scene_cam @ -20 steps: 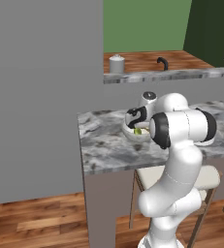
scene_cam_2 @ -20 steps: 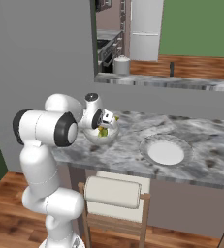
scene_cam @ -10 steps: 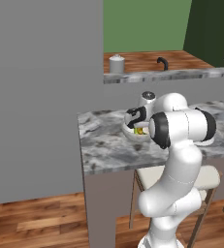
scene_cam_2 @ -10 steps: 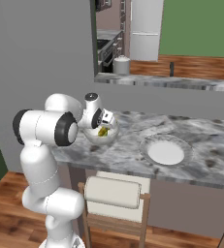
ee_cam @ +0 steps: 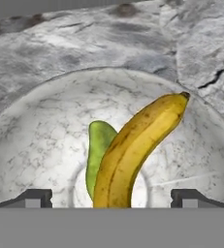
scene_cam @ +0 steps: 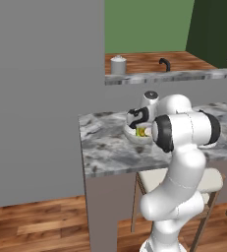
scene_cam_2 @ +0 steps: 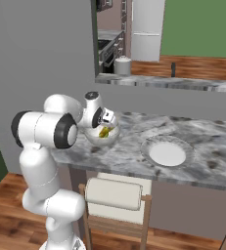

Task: Take the fruits from the plate on the dining counter and place two fruits in each bowl.

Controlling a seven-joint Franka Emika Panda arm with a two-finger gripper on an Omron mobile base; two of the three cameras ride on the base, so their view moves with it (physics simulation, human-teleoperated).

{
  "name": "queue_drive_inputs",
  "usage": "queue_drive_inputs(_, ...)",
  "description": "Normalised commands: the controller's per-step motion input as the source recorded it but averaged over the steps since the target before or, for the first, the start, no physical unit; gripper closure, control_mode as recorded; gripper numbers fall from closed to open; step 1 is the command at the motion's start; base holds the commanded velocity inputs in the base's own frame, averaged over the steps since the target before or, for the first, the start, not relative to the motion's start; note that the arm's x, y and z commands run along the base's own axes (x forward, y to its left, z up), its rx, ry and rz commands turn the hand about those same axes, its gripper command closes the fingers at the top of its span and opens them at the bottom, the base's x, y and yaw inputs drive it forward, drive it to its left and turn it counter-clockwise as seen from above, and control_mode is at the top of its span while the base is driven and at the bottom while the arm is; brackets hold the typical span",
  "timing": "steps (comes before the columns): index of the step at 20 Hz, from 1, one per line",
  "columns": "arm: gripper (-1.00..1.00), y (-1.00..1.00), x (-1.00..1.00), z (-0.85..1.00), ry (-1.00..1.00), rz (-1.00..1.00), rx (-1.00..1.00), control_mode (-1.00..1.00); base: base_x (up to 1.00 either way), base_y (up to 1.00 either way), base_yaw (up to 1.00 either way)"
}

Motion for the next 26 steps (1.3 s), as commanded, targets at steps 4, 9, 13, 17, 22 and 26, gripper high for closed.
queue_drive_inputs(4,-1.00,-0.06,-0.32,0.86,0.00,0.00,0.00,-1.00,0.00,0.00,0.00)
queue_drive_inputs(9,-1.00,-0.24,-0.84,0.83,0.00,0.00,0.00,-1.00,0.00,0.00,0.00)
queue_drive_inputs(13,-1.00,-0.20,-1.00,0.60,-0.01,0.00,0.00,-1.00,0.00,0.00,0.00)
queue_drive_inputs(17,-1.00,-0.01,-1.00,0.65,-0.01,0.01,0.00,-1.00,0.00,0.00,0.00)
queue_drive_inputs(22,-1.00,0.40,-0.90,0.82,0.00,0.02,-0.01,-1.00,0.00,0.00,0.00)
queue_drive_inputs(26,-1.00,0.61,-0.77,0.67,0.00,0.03,-0.01,-1.00,0.00,0.00,0.00)
